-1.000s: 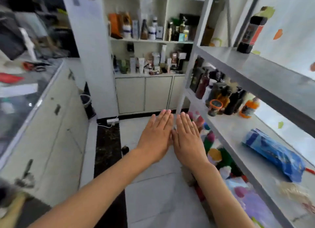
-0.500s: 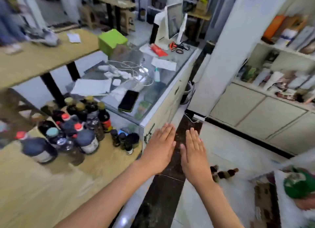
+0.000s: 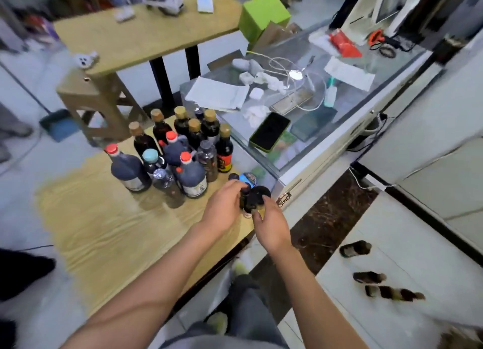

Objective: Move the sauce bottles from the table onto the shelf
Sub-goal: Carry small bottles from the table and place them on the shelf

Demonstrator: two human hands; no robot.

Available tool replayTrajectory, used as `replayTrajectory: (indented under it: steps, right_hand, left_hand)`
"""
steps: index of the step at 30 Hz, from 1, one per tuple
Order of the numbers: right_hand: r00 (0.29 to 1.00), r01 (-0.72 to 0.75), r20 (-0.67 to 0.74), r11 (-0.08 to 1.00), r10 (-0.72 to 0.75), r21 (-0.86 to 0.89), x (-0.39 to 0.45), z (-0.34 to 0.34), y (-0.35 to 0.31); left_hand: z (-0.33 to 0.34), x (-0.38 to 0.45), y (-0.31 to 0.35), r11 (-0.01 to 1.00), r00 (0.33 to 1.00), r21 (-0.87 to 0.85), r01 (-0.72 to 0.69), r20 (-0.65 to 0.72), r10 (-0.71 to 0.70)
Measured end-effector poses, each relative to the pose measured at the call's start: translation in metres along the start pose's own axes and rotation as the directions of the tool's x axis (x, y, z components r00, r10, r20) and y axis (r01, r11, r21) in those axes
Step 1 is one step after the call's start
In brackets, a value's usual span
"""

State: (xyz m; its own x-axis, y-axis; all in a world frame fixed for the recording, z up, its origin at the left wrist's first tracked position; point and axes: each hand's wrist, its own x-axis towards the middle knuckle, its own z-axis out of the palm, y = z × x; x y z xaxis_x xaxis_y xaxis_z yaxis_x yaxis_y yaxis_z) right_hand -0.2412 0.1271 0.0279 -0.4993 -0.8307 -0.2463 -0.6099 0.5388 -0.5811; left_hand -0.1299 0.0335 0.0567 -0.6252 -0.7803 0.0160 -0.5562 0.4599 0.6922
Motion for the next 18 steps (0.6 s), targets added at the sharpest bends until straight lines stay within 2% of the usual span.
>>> replayTrajectory:
  steps: [3, 6, 8, 13, 18]
  right_hand:
    - [0.995, -0.089, 0.041, 0.994, 0.087, 0.059, 0.02, 0.014, 0.009]
    - [0.988, -0.142, 0.076, 0.986, 0.135, 0.091, 0.038, 0.024, 0.017]
    - [0.989, -0.127, 0.089, 0.986, 0.118, 0.108, 0.049, 0.03, 0.019]
    - [0.993, -0.107, 0.065, 0.991, 0.103, 0.075, 0.067, 0.041, 0.02]
    - [0.989, -0.145, 0.045, 0.972, 0.139, 0.183, 0.069, 0.048, 0.028]
  left_hand:
    - [0.01, 0.019, -0.003, 0.998, 0.998, 0.019, 0.063, -0.02, -0.062]
    - [0.018, 0.039, -0.005, 0.99, 0.989, 0.031, 0.137, 0.059, -0.139]
    - [0.024, 0.052, -0.011, 0.983, 0.977, 0.076, 0.168, 0.122, -0.177]
    - [0.041, 0.073, -0.024, 0.93, 0.936, 0.354, 0.095, 0.287, -0.204]
    - [0.051, 0.077, -0.024, 0.897, 0.925, 0.439, 0.055, 0.316, -0.212]
